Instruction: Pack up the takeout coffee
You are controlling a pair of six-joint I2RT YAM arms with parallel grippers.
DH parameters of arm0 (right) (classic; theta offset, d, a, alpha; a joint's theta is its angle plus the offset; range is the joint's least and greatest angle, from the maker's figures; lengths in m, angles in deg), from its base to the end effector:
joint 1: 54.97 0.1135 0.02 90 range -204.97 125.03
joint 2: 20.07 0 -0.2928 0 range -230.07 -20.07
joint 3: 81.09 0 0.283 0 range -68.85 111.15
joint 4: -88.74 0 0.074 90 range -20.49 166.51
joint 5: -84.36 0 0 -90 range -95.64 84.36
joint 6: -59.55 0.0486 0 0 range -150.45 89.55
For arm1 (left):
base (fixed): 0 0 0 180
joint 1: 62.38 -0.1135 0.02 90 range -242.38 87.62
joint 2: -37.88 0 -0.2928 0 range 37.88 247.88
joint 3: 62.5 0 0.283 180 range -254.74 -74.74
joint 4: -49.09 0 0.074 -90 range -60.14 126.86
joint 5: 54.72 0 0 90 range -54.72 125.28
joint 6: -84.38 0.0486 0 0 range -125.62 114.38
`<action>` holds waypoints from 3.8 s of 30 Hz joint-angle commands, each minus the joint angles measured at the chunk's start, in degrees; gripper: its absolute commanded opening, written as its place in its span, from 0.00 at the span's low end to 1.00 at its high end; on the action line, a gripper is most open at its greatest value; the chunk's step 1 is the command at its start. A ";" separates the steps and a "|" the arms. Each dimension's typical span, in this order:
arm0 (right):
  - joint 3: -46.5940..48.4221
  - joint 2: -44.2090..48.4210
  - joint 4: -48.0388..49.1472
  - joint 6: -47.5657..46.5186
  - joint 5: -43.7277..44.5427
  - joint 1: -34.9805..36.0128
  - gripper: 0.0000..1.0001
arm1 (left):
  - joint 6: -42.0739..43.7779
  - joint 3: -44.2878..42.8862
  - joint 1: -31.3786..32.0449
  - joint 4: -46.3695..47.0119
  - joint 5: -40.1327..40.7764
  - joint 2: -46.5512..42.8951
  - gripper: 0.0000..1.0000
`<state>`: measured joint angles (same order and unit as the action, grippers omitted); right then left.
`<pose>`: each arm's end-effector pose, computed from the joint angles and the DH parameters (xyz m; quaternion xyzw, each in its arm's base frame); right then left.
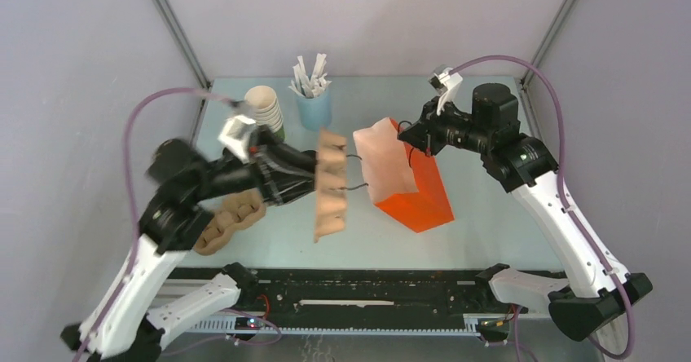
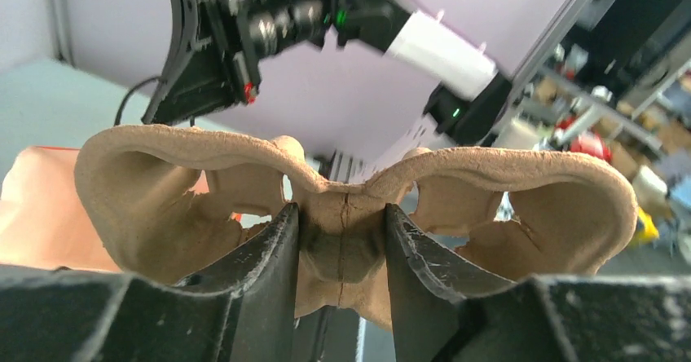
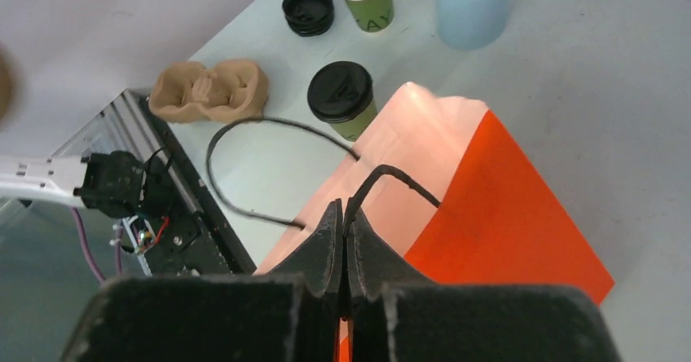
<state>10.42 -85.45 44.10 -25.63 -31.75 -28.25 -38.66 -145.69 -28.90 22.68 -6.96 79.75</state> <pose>0.2259 0.1377 0.4670 -0.2797 0.7512 0.3311 0.4978 0.0827 -0.0939 0.5241 0.2879 0.5673 -0.5892 0.4980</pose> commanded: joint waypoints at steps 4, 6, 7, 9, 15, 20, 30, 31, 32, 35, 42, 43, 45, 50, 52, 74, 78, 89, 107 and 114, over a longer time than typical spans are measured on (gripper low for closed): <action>0.28 -1.96 0.86 -8.99 -18.73 -3.69 0.00 | 19.56 3.30 3.52 4.69 -6.64 11.55 0.22; 0.28 -2.83 0.43 -9.86 -22.62 -4.83 0.00 | 22.28 3.48 3.52 5.70 -8.96 12.07 0.24; 0.28 -3.23 0.19 -10.17 -23.80 -5.24 0.00 | 23.20 3.46 3.51 6.02 -9.02 12.55 0.25; 0.28 -3.72 -0.07 -10.22 -25.43 -5.52 0.00 | 24.04 2.93 3.47 6.01 -10.14 14.30 0.26; 0.33 -3.88 1.01 -9.53 -26.38 -5.17 0.00 | 16.78 3.84 3.63 8.97 -20.11 22.30 0.27; 0.28 -3.72 1.18 -9.31 -26.86 -5.19 0.00 | 11.42 4.82 3.96 16.70 -23.26 25.89 0.26; 0.29 -3.55 3.16 -6.77 -26.67 -5.55 0.00 | 8.31 9.56 3.93 19.70 -22.48 26.83 0.26; 0.28 -3.60 3.36 -6.48 -26.71 -5.62 0.00 | 8.60 10.54 3.89 19.75 -22.21 26.07 0.26; 0.29 -3.61 3.37 -6.29 -26.71 -5.63 0.00 | 8.79 11.41 3.86 19.84 -21.81 25.52 0.26; 0.28 -3.53 3.62 -5.90 -27.11 -5.71 0.00 | 9.31 13.00 3.71 19.93 -21.31 25.39 0.25; 0.28 -3.60 3.69 -6.07 -31.59 -5.76 0.00 | 9.33 7.68 1.15 20.19 -25.90 33.62 0.24; 0.28 -3.61 3.50 -6.17 -32.04 -5.75 0.00 | 9.31 7.27 0.67 20.23 -25.62 34.21 0.24; 0.28 -3.61 3.06 -6.47 -32.76 -5.75 0.00 | 11.04 5.55 0.15 16.97 -25.13 35.39 0.24; 0.32 -3.87 3.48 -5.88 -32.23 -5.63 0.00 | 21.92 1.30 0.10 1.44 -13.14 37.66 0.25; 0.28 -3.73 3.35 -5.87 -31.70 -5.63 0.00 | 22.39 1.53 0.05 0.14 -8.00 37.84 0.25; -0.14 -2.50 4.39 3.54 -19.21 -0.10 0.00 | 21.50 2.97 11.18 -3.66 49.10 33.51 0.24; -1.48 -1.49 5.81 8.68 -17.85 0.26 0.00 | 19.00 3.03 12.79 -2.89 54.19 35.41 0.24; -4.82 2.45 8.84 12.61 -17.75 0.69 0.00 | 20.40 6.49 18.95 1.63 59.60 39.61 0.26; -4.78 3.07 5.18 7.21 -14.68 4.01 0.00 | 19.24 11.09 23.13 10.67 67.75 46.09 0.30; -4.78 3.16 5.41 6.63 -13.56 5.04 0.00 | 19.61 10.38 23.43 8.46 70.21 47.83 0.30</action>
<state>4.91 -83.66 47.45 -18.03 -44.56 -24.45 -19.14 -136.34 -5.74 33.39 59.64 125.87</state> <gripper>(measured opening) 0.018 0.430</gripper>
